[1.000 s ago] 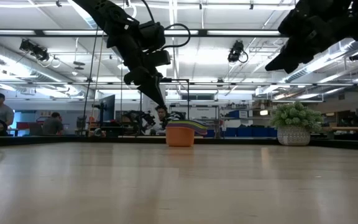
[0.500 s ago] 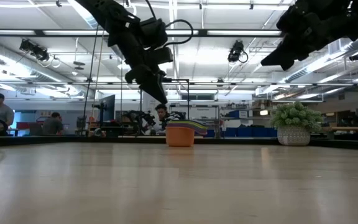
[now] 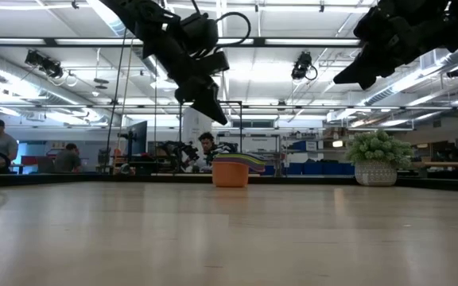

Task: Nest measuring cups in basket
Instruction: Put the stacked measuring cups into the white bin

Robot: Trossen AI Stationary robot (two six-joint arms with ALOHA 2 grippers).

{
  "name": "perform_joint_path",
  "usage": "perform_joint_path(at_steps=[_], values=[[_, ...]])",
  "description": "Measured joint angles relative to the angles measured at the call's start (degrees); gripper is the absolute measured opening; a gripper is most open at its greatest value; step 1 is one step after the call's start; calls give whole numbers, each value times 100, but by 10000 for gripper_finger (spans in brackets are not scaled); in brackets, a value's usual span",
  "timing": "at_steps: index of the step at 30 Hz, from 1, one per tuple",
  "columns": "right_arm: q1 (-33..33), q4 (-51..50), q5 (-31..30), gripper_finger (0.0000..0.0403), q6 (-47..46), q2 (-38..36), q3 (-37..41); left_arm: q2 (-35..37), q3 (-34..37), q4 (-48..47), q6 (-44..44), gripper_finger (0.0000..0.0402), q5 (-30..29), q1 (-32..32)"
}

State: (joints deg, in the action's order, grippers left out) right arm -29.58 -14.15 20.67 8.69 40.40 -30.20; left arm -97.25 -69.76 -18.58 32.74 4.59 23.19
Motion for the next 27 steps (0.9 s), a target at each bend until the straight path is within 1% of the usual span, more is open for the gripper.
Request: perform_joint_path(at_steps=[9, 17, 21, 27], values=[[0, 0, 0, 18, 0, 0, 0, -2, 0, -101, -816, 5, -98, -19], [0, -2, 0, 18, 1, 0, 0, -2, 0, -113, -967, 5, -104, -62], [0, -2, 0, 18, 2, 0, 0, -2, 1, -110, -1321, 5, -384, -71], [0, -2, 0, 18, 1, 0, 0, -2, 0, -104, -1418, 5, -312, -50]])
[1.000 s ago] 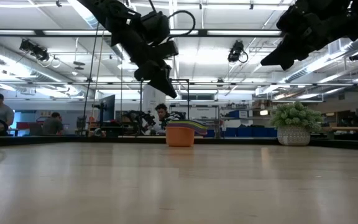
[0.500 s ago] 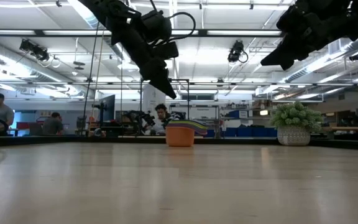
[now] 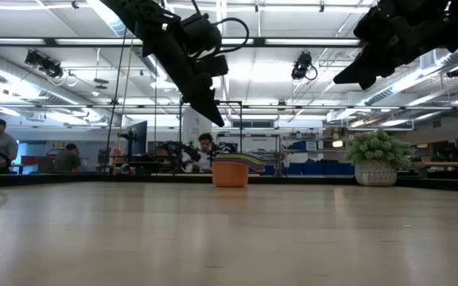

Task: Nest measuring cups in basket
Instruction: Put the stacked measuring cups into the white bin

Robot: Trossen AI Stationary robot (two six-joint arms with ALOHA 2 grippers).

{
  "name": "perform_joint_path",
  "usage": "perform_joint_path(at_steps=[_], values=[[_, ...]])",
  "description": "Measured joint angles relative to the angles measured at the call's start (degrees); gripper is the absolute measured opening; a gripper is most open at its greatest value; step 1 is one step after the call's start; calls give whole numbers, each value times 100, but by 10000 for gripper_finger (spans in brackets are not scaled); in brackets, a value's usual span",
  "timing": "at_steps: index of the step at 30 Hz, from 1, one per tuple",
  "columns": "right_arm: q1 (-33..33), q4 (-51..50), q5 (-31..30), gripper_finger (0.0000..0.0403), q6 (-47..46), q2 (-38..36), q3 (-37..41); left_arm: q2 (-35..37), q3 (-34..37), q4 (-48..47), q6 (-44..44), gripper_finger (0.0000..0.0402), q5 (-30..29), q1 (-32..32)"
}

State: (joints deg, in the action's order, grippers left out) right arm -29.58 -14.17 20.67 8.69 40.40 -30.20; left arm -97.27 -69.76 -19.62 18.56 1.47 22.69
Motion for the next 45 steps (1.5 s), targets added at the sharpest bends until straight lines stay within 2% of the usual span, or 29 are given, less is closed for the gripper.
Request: perform_joint_path(at_steps=[13, 17, 28, 32, 37, 41, 45], values=[[0, 0, -2, 18, -1, 0, 0, 0, -4, 249, -6, 11, 280, -41], [0, 0, 0, 18, -1, 0, 0, 0, -4, 249, -168, 51, 300, -45], [0, 0, -2, 18, 1, 0, 0, 0, -4, 254, -298, 230, 372, -43], [0, 0, -2, 18, 1, 0, 0, 2, -4, 347, -260, 278, 323, -43], [0, -2, -2, 18, 0, 0, 0, 2, -4, 383, 376, 296, 167, -72], [0, 0, -2, 18, 0, 0, 0, -106, -9, 471, 783, 297, -532, -226], [0, 2, -2, 18, 1, 0, -2, -384, -7, 419, 727, 298, -326, -277]])
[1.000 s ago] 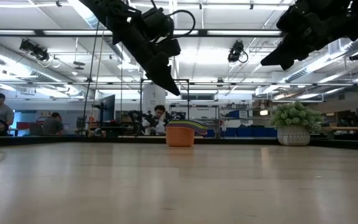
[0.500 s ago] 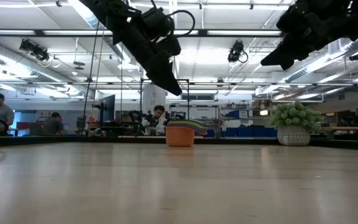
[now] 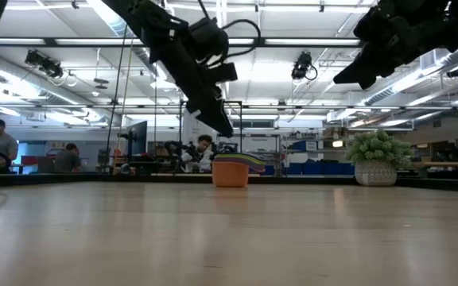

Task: Nest measuring cups in basket
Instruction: Put the stacked measuring cups into the white bin

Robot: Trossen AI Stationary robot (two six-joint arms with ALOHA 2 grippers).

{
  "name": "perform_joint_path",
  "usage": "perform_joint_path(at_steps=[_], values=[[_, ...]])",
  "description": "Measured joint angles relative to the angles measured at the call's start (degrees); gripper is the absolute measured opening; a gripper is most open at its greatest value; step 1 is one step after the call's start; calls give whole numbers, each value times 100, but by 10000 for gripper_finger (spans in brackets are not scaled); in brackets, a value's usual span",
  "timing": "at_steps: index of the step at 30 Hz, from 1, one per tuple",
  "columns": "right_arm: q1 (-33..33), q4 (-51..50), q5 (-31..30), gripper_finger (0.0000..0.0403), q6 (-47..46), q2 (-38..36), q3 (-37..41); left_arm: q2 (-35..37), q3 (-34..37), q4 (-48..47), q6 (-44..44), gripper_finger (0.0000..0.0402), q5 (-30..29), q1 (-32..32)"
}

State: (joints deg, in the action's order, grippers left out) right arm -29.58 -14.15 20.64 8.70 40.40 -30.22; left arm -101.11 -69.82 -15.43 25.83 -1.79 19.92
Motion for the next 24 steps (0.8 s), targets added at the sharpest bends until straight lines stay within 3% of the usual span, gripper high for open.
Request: perform_joint_path(at_steps=[10, 17, 24], values=[[0, 217, 0, 18, 1, -2, 0, -490, 3, 205, 29, 298, -310, 15], [0, 256, 0, 18, 1, 0, 0, -506, 4, 350, 43, 298, -661, -88], [0, 256, 0, 18, 1, 0, 0, -473, -69, 220, 246, 298, -608, -219]])
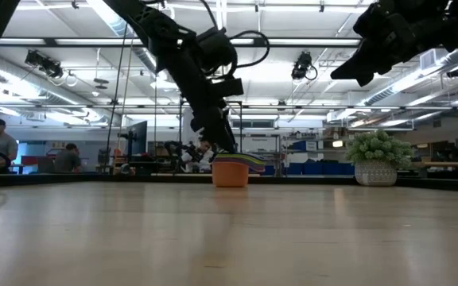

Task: Nest measuring cups in basket
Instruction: Put the stacked measuring cups into the white bin

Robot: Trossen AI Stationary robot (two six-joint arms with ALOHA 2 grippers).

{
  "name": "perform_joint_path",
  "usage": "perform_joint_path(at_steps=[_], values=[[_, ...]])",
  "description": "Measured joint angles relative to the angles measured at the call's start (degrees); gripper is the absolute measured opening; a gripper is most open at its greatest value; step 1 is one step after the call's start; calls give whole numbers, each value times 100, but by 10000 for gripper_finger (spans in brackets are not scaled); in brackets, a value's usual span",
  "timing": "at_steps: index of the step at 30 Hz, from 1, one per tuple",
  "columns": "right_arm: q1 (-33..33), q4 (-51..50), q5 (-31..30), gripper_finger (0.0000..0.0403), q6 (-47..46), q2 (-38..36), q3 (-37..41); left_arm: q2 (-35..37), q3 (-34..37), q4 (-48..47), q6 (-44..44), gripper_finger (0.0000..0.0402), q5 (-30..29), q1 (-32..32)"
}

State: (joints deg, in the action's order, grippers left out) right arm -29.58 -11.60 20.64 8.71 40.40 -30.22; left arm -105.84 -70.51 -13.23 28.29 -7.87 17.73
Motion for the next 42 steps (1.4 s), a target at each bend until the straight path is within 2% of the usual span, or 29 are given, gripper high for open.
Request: perform_joint_path(at_steps=[5, 10, 17, 25, 42], values=[[0, 0, 0, 18, 0, -1, 0, 20, -341, -640, -66, 312, -77, -83], [0, -2, 0, 18, 0, 0, 0, 12, -364, -771, -63, 315, -164, -46], [0, -2, 0, 18, 0, 0, 0, -368, -365, -598, -85, 315, -271, 49], [0, -2, 0, 18, -1, -1, 0, -490, -364, -279, -50, 315, -676, 51], [0, 33, -2, 18, -2, 0, 0, -678, -355, 3, -80, 315, -712, 42]])
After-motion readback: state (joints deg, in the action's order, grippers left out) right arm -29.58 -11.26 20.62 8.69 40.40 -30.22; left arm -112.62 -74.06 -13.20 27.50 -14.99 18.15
